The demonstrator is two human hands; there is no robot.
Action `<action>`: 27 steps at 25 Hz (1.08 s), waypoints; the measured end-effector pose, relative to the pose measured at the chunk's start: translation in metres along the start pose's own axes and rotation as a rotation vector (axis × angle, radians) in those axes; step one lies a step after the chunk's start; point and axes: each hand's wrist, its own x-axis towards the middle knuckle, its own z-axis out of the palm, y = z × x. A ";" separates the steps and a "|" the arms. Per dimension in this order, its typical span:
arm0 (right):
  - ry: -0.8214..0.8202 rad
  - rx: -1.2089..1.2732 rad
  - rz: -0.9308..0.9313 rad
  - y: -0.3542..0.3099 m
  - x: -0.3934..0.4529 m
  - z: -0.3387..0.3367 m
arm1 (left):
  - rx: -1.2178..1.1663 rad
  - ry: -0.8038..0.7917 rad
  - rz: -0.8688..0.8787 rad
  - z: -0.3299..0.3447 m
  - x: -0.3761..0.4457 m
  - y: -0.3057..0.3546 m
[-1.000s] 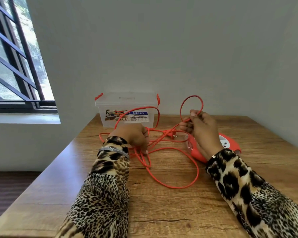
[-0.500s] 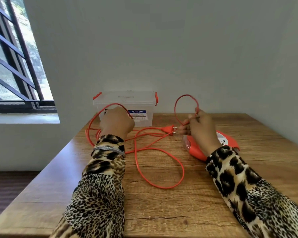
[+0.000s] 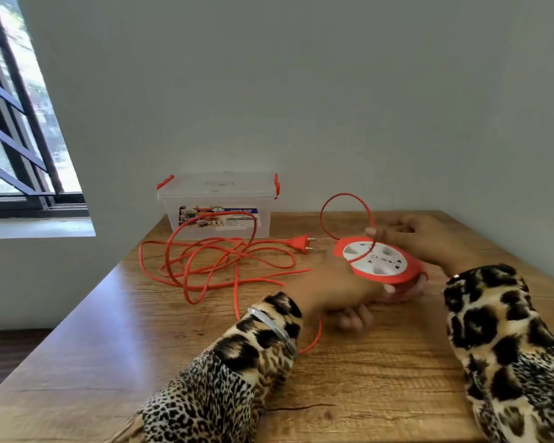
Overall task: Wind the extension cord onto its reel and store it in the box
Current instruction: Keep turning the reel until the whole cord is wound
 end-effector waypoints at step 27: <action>0.127 0.692 0.031 0.034 0.027 0.004 | -1.058 0.467 0.048 0.007 0.043 -0.001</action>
